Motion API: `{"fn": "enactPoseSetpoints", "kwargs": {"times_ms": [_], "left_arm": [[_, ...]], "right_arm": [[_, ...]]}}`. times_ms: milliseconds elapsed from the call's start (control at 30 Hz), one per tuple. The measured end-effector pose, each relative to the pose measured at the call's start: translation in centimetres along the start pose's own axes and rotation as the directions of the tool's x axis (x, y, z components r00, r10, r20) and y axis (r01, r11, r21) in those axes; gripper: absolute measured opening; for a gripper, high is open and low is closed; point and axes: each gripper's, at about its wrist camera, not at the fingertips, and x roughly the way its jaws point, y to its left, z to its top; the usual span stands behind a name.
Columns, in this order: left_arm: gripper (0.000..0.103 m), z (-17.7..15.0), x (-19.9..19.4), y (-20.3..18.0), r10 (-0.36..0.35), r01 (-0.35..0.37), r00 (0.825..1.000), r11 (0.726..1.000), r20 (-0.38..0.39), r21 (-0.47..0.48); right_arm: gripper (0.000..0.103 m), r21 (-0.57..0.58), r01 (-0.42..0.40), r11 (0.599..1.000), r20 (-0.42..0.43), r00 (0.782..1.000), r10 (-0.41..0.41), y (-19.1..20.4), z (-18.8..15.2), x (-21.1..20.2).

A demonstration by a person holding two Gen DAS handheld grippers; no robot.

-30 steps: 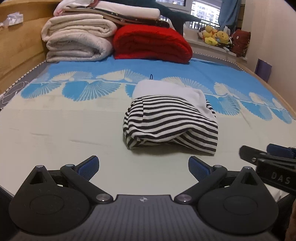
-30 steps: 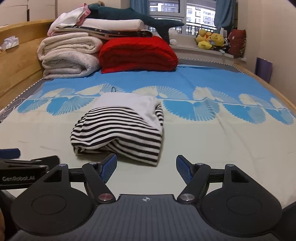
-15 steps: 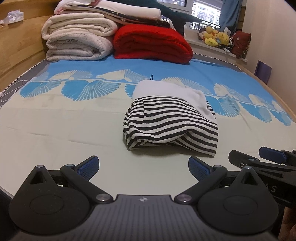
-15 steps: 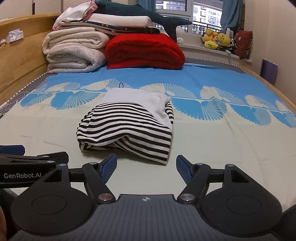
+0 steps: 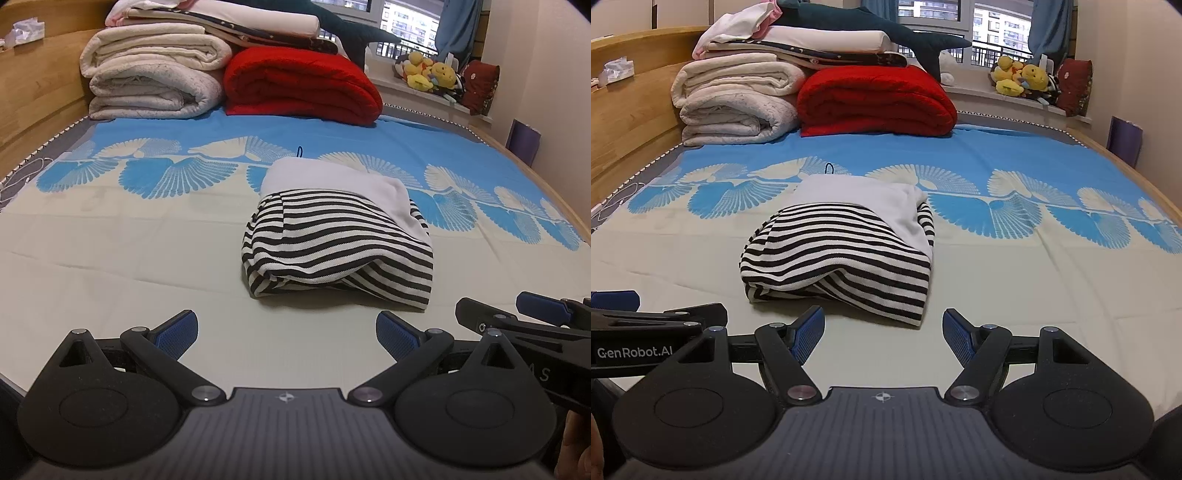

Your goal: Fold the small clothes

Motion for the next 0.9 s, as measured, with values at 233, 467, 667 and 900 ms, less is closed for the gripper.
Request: {"fn": "enactPoseSetpoints", "kwargs": {"times_ms": [233, 467, 667, 900], "left_arm": [[0.103, 0.00, 0.26, -0.06, -0.006, 0.006, 1.000, 1.000, -0.005, -0.003], [0.103, 0.00, 0.27, -0.14, -0.005, 0.005, 1.000, 1.000, -0.005, -0.003], [0.103, -0.01, 0.26, -0.19, -0.005, 0.005, 1.000, 1.000, -0.005, -0.004], [0.103, 0.00, 0.26, -0.19, -0.005, 0.005, 1.000, 1.000, -0.005, -0.004]], "right_arm": [[0.072, -0.001, 0.003, 1.000, 0.001, 1.000, -0.003, 0.00, -0.01, 0.02], [0.072, -0.001, 0.002, 1.000, -0.001, 1.000, -0.002, 0.02, 0.00, 0.02], [0.072, -0.001, 0.003, 1.000, -0.001, 1.000, -0.003, 0.02, 0.01, 0.00], [0.072, -0.001, 0.003, 1.000, -0.002, 1.000, -0.003, 0.01, 0.01, 0.01]]}}
